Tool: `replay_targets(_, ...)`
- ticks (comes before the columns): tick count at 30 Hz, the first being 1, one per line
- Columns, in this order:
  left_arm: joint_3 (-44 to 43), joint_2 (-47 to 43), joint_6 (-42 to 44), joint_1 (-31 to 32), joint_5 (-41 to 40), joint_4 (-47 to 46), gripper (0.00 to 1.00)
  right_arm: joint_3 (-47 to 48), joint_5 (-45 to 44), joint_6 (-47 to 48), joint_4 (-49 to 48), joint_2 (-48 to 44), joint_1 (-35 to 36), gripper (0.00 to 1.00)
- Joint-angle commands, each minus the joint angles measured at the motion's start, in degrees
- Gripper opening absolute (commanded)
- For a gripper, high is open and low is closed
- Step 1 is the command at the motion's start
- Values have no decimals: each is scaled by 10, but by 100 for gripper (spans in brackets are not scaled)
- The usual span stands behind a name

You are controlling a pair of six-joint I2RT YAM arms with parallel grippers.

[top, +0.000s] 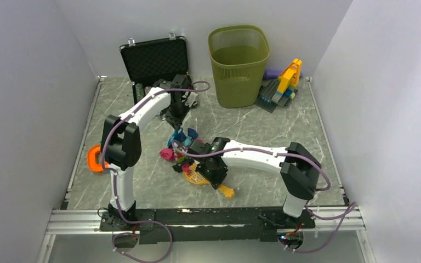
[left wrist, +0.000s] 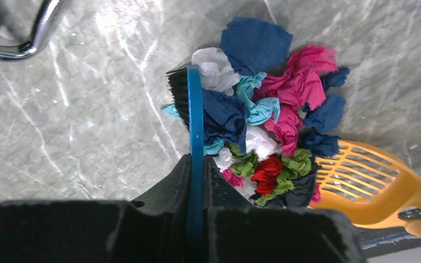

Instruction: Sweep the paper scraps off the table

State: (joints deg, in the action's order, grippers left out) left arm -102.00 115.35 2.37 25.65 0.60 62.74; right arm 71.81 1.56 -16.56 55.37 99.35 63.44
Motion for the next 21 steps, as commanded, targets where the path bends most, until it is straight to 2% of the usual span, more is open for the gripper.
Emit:
replay_targets(1, 17, -14, -5, 12, 94, 2, 0, 19, 13, 22, -18, 21, -19, 0)
replay_targets(13, 107, -122, -76, 28, 131, -10, 0, 57, -7, 15, -58, 73, -39, 0)
replay_targets(21, 131, -147, -101, 45, 150, -19, 0, 43, -53, -8, -115, 66, -39, 0)
